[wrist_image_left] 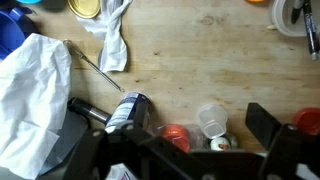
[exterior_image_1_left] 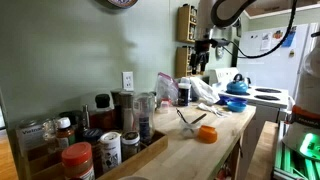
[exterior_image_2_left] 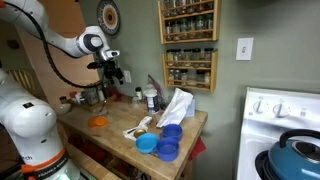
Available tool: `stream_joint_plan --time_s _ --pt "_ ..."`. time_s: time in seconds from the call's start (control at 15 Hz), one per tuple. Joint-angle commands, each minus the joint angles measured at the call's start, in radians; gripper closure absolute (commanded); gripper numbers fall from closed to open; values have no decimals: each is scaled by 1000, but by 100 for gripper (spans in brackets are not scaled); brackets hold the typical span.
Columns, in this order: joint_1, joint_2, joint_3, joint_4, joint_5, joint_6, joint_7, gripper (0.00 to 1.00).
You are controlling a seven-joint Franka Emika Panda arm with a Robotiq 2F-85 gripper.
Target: Place the orange lid on top of the container on the blue jar
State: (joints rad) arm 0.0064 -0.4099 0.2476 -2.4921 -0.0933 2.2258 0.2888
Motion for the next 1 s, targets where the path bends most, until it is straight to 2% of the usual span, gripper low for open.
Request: stream_joint_plan --time_s 0.0,0.13,0.27,0.47,0.67,0.73,0.8,0.93 --pt "22 3 -21 2 -10 -3 8 0" --pt "34 15 -33 4 25 -24 -7 0" --pt "72 53 -65 -21 106 20 -65 0" --pt "145 114 -110 -76 283 113 -217 0" --pt "199 143 -152 -141 431 116 -422 0" --pt "199 134 -163 -149 449 76 -470 0" --pt "175 145 -131 -116 387 96 -373 0" --pt "176 153 -136 -123 393 97 -389 0"
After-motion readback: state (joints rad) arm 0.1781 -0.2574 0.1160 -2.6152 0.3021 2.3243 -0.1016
